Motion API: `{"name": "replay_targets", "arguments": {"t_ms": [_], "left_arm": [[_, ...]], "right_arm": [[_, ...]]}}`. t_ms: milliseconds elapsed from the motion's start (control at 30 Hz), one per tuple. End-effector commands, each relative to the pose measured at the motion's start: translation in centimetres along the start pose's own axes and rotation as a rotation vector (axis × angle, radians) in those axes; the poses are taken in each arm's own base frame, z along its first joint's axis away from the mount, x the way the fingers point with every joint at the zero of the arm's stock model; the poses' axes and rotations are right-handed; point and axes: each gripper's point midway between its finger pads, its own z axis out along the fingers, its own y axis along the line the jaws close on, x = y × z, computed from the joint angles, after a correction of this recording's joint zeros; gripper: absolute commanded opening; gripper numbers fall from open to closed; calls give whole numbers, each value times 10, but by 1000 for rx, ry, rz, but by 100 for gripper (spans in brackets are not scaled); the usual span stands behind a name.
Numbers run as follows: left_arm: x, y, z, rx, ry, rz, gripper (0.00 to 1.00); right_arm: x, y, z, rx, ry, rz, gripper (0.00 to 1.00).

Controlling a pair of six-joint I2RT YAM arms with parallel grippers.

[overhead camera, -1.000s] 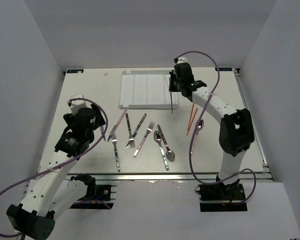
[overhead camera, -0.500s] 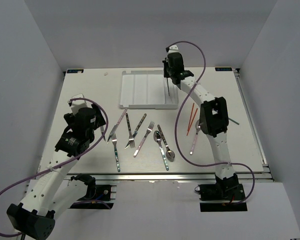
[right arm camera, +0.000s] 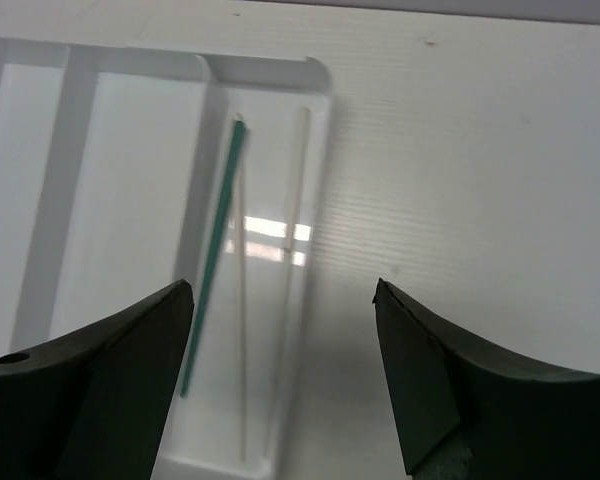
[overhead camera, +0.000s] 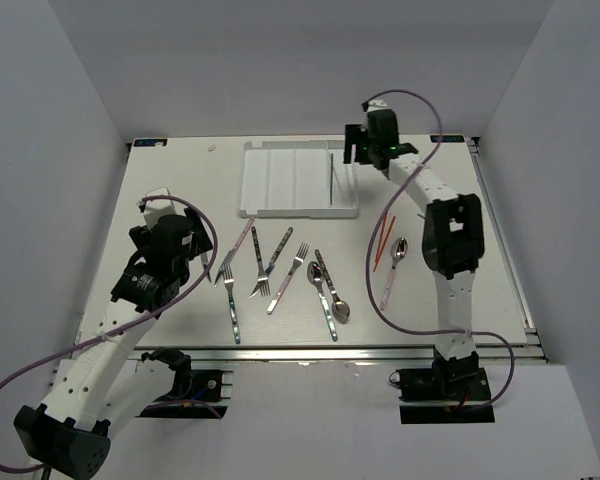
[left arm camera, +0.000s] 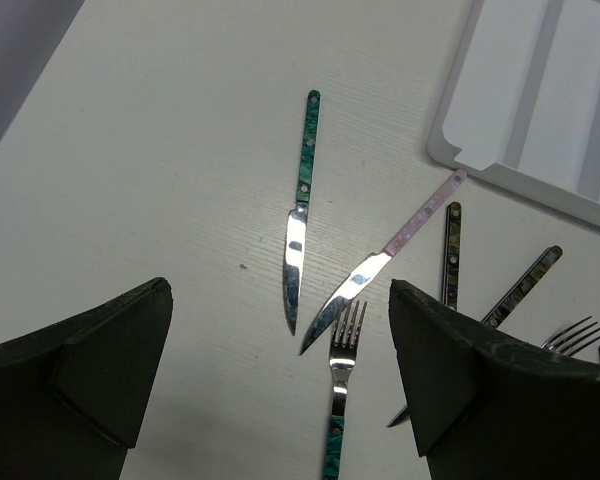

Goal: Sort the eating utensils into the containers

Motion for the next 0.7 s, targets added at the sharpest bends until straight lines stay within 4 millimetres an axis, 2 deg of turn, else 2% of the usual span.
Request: {"name": "replay_targets", "arguments": {"t_ms": [0, 33, 67, 100, 133, 233, 300, 400, 533, 600, 667], "left_arm": [[-6, 0, -5, 19, -25, -17, 98], [-7, 1, -7, 25, -34, -25, 98], [-9, 0, -8, 35, -37, -29, 98], [-10, -1, -9, 44, -42, -34, 98], [-10, -2, -10, 52, -44, -37, 98], [-4, -9, -5, 72, -19, -21, 98], [2, -15, -1, 88, 12, -5, 98], [11, -21, 3, 105, 53, 14, 98], [7, -18, 0, 102, 32, 2, 98], [7, -17, 0, 98, 30, 0, 98], [7, -18, 1, 96, 33, 2, 98]], "right_arm": [[-31, -57, -63, 34, -7, 48, 79], [-31, -68, -80, 54, -3, 37, 79], [-18, -79, -86, 77, 27, 26, 80], [23, -102, -90, 128, 114, 18, 80], [30, -113, -104, 151, 130, -42, 80], [76, -147, -119, 259, 203, -198, 80], [88, -166, -124, 306, 231, -240, 79], [104, -188, -124, 297, 299, -209, 76], [134, -196, -122, 251, 442, -154, 64], [152, -213, -128, 263, 477, -132, 64], [165, -220, -130, 281, 503, -123, 64]]}}
